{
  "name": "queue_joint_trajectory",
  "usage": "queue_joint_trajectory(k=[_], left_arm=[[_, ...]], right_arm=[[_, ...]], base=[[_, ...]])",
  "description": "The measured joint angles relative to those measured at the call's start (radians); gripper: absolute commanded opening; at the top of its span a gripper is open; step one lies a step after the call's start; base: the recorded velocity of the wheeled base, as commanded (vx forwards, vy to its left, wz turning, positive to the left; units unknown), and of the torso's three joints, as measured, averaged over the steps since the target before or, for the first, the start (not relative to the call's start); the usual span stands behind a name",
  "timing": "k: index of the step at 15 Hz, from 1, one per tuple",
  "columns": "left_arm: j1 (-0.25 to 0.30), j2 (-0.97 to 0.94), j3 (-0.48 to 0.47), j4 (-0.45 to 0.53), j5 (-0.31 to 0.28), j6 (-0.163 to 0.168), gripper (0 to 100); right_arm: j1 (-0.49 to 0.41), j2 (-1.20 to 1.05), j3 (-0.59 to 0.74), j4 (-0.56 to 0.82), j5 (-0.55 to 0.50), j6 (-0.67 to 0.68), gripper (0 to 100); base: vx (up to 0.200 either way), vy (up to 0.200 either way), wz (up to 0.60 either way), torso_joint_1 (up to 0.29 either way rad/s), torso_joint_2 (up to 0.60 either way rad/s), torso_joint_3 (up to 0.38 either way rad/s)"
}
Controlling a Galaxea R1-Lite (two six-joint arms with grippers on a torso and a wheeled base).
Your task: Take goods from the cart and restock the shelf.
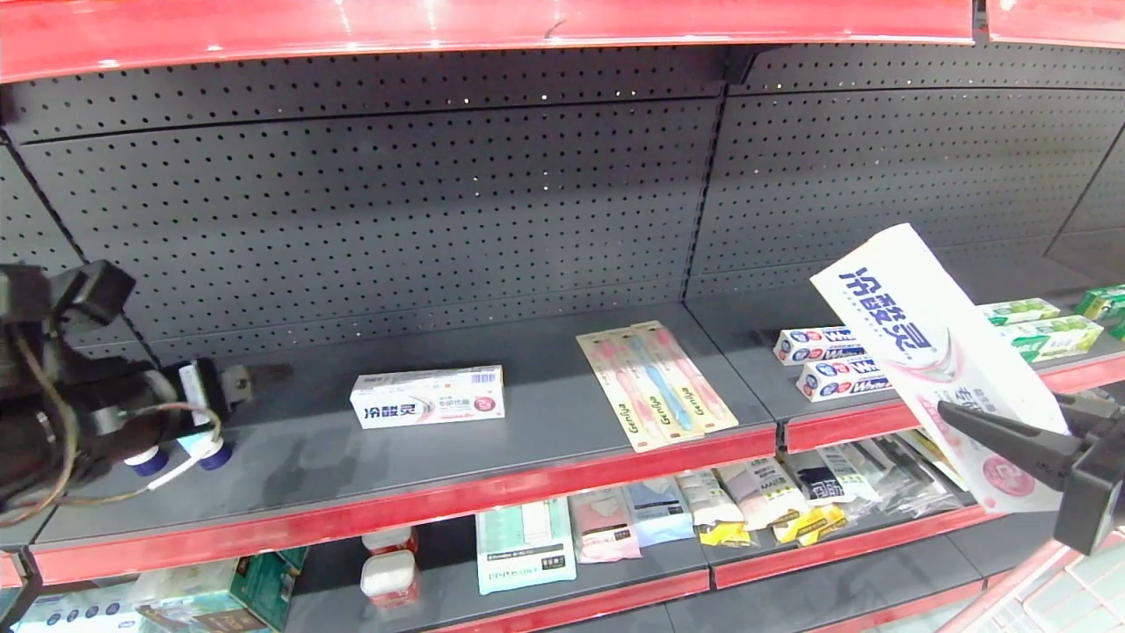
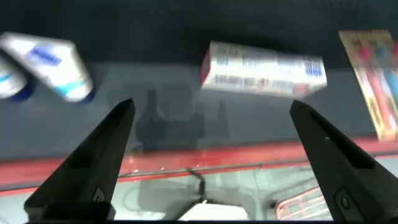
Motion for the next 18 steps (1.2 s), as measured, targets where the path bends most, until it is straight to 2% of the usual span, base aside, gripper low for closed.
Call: queue_joint_trajectory(k=[2,5,9,15,18], left_arm=[[-0.036,0.163,-0.078,-0.077,0.027,-0.051,100],[-0.102,0.319,-0.153,-0.115,0.031,-0.075,100],[-0.149,0.443,-0.232,-0.115,0.014,-0.076,100],[-0.157,0.555,-0.341,-0.107,-0.014,-0.066,100],[-0.165,0.598,-0.355,-0.113,-0.015,-0.038,100]], right_arm=[[0.004,0.0,0.007,0.0,0.001,0.001,0],[0.005,-0.002,0.011,0.0,0.001,0.001,0],[0.005,-0.005,0.021,0.0,0.0,0.001,0],[0.005,-0.024,0.054,0.0,0.0,0.0,0],[0.005,-0.036,0.062,0.0,0.001,0.0,0]], base=[[0.0,0.0,0.0,0.0,0.0,0.0],[0.0,0.0,0.0,0.0,0.0,0.0],[0.0,0.0,0.0,0.0,0.0,0.0],[0.0,0.0,0.0,0.0,0.0,0.0],[0.0,0.0,0.0,0.0,0.0,0.0]])
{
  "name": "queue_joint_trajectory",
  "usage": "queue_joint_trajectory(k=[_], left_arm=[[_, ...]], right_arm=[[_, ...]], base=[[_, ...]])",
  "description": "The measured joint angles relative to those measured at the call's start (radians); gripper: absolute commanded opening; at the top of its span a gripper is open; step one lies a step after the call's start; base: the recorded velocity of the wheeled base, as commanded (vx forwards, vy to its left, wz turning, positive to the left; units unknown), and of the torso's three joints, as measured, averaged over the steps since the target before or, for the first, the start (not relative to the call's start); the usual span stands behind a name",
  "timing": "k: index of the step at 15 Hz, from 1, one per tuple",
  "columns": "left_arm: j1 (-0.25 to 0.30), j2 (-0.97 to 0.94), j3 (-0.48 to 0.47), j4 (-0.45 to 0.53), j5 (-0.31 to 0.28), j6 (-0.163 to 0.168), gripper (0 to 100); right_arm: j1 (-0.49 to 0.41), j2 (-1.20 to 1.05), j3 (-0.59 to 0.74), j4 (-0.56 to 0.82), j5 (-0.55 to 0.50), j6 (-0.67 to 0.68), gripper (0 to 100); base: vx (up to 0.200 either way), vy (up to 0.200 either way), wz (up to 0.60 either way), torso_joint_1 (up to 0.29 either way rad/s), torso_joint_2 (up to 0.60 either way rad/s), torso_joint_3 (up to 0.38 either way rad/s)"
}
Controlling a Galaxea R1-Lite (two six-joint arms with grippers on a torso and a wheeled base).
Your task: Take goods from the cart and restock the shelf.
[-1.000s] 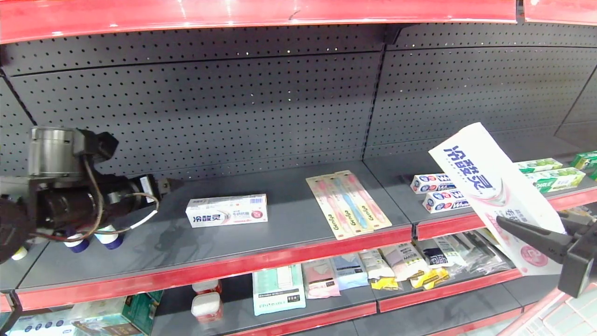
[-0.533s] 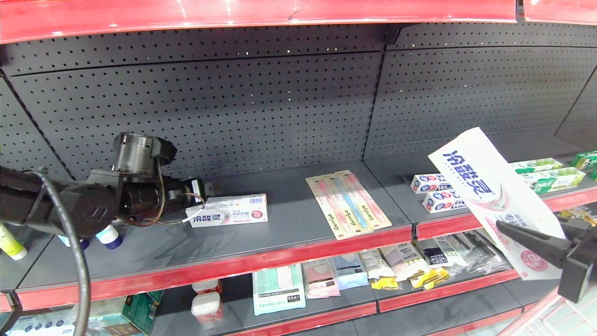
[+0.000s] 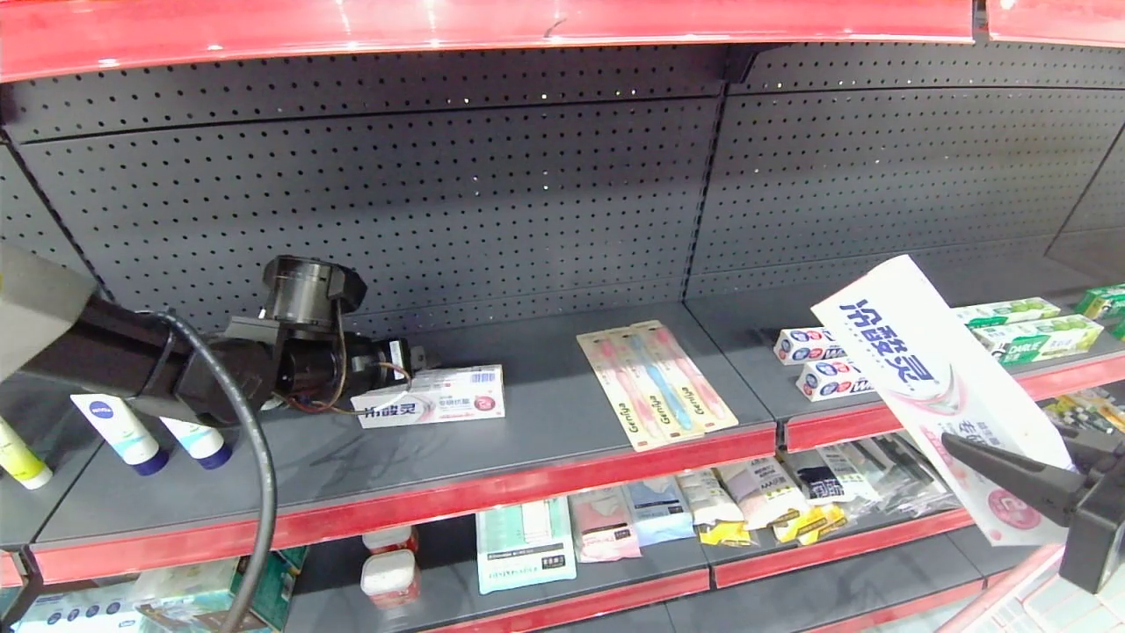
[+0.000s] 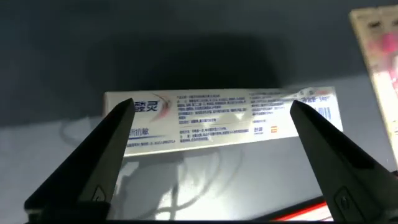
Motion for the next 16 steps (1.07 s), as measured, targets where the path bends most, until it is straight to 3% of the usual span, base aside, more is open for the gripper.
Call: queue_joint_trajectory(k=[6,10,13,16], left_arm=[[-0.007,0.065,-0.095,0.029,0.003,0.009,100],[-0.016,0.086,-0.111,0.073,0.006,0.009,100],[-0.019,0.117,-0.125,0.06,0.011,0.041,100],[-0.019,0.15,-0.173,0.057,0.013,0.051,100]], right_arm=[[-0.001,-0.014,0.018,0.0,0.0,0.0,0],[0.0,-0.023,0.026,0.0,0.0,0.0,0],[0.0,-0.026,0.028,0.0,0.0,0.0,0],[0.0,-0.027,0.033,0.0,0.0,0.001,0]], base=[[0.0,0.0,0.0,0.0,0.0,0.0],[0.0,0.0,0.0,0.0,0.0,0.0],[0.0,0.0,0.0,0.0,0.0,0.0],[0.0,0.0,0.0,0.0,0.0,0.0]])
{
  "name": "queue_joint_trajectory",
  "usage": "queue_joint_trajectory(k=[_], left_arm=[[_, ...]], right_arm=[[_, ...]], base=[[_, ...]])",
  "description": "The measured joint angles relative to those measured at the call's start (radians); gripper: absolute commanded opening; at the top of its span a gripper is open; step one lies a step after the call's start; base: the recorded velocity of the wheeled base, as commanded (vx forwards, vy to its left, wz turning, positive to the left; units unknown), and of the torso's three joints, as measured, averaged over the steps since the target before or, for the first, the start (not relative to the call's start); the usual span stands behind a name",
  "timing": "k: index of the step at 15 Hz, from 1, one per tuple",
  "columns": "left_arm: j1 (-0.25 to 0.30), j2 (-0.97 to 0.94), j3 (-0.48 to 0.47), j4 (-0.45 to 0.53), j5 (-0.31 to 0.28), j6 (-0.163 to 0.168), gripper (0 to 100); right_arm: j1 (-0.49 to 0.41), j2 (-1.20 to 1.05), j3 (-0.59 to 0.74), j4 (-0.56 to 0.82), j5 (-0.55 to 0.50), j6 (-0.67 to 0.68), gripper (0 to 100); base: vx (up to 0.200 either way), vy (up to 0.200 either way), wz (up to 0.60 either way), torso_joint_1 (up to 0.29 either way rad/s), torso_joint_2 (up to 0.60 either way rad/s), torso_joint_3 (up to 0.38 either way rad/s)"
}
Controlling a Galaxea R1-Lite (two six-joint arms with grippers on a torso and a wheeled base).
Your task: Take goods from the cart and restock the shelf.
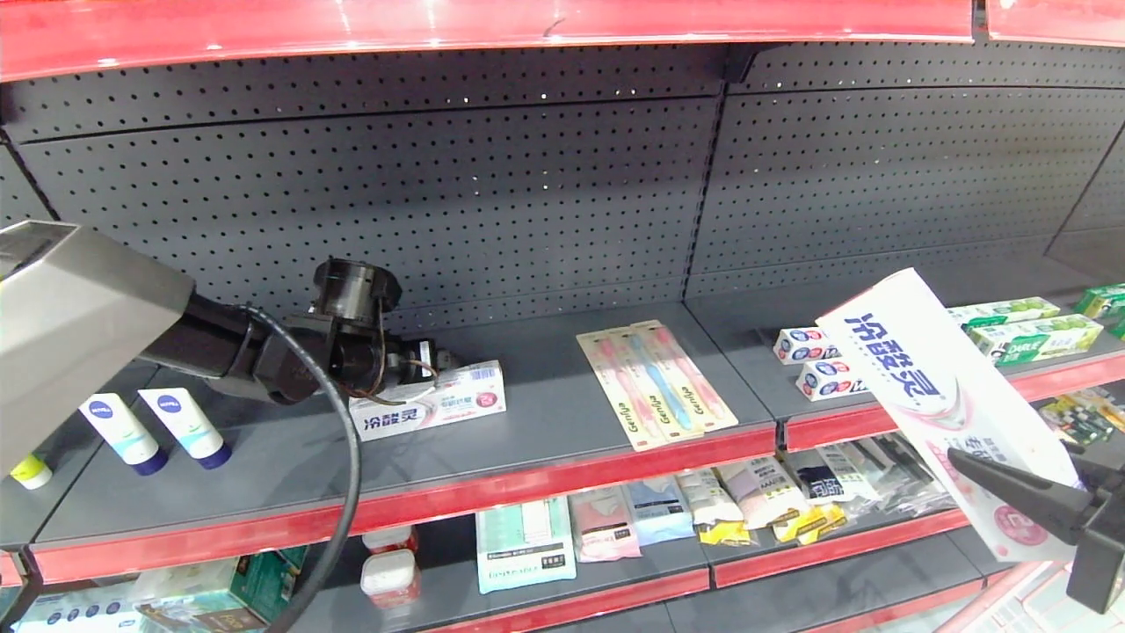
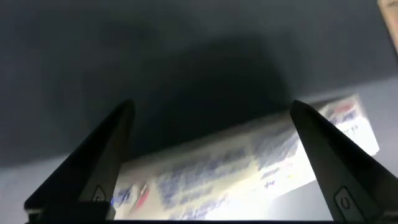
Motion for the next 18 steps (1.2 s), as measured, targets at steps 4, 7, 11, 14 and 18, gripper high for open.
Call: queue_joint_trajectory(k=[4,7,11,14,18], left_arm=[[0.001,0.022,-0.024,0.0,-0.001,0.0,100],[0.0,0.028,-0.037,0.0,0.006,-0.011,100],[0.001,0.029,-0.039,0.002,0.029,-0.011,100],[0.0,0.037,-0.04,0.005,0.028,-0.006,100],[-0.003,0.042,-0.031,0.007,-0.001,0.003,100]], right_arm=[[-0.001,0.0,0.008,0.0,0.0,0.001,0],[-0.002,0.003,0.009,0.0,0.013,0.004,0],[-0.002,0.013,0.009,0.0,0.019,0.008,0],[-0.002,0.025,0.009,0.0,0.019,0.008,0],[-0.002,0.033,0.008,0.0,0.019,0.009,0]], base=[[0.0,0.0,0.0,0.0,0.0,0.0],[0.0,0.0,0.0,0.0,0.0,0.0],[0.0,0.0,0.0,0.0,0.0,0.0],[0.0,0.0,0.0,0.0,0.0,0.0],[0.0,0.0,0.0,0.0,0.0,0.0]])
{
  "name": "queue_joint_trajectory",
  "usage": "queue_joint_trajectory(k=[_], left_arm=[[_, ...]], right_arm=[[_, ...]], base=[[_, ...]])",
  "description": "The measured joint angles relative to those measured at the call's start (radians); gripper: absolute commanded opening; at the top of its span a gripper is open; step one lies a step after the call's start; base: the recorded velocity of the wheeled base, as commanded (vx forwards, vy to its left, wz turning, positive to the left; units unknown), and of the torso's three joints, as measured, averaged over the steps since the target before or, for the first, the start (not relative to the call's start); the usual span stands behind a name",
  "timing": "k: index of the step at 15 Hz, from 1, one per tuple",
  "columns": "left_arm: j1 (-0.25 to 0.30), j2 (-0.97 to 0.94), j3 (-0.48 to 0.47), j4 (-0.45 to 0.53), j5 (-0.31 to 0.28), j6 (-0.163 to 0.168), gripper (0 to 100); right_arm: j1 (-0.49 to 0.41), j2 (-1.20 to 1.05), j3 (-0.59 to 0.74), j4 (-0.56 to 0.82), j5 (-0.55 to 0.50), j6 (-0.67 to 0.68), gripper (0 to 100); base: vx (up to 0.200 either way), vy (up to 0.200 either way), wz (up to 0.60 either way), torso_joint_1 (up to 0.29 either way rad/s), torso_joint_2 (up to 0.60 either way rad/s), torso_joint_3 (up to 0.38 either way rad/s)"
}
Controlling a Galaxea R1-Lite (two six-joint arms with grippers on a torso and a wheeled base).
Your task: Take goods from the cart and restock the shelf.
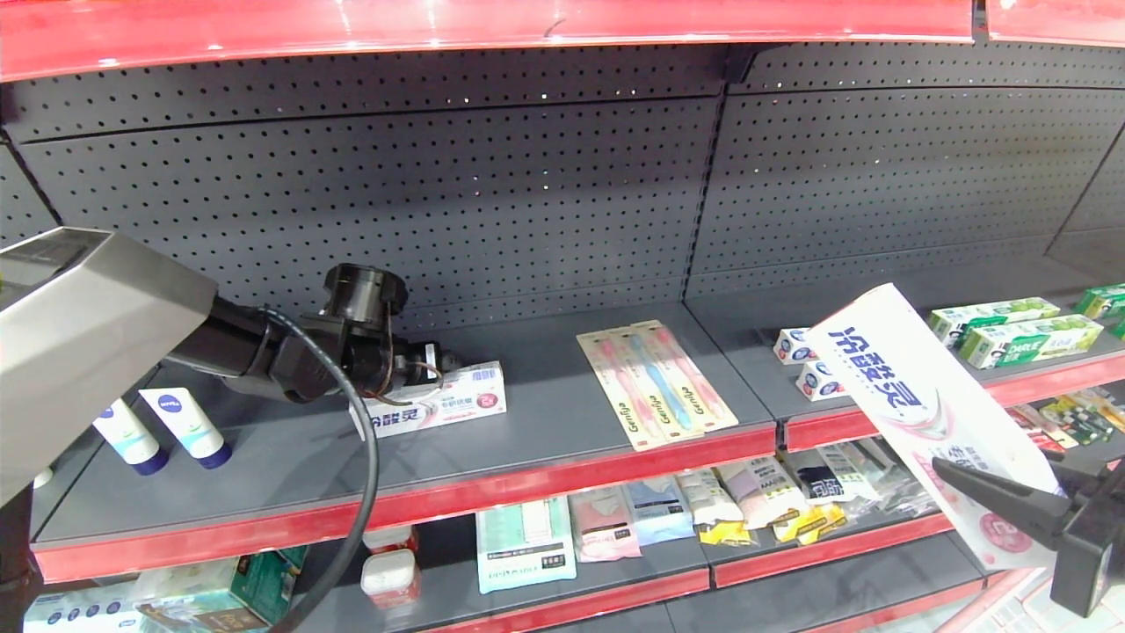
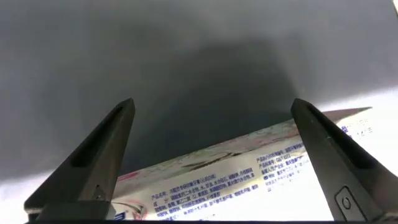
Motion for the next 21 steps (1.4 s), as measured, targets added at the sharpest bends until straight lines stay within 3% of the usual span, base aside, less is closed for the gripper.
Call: queue_joint_trajectory(k=[4,12,21], left_arm=[[-0.006,0.001,0.004,0.006,-0.031,0.06,100],[-0.007,-0.052,0.141,0.001,-0.032,0.063,100],[-0.007,-0.104,0.219,0.002,-0.032,0.06,100]], right_arm=[[-0.003,0.0,0.003,0.0,0.0,0.001,0],[-0.002,0.0,0.002,0.0,0.0,0.0,0],[-0.002,-0.008,0.007,0.0,0.0,0.0,0]], base=[[0.0,0.0,0.0,0.0,0.0,0.0],[0.0,0.0,0.0,0.0,0.0,0.0],[0.0,0.0,0.0,0.0,0.0,0.0]])
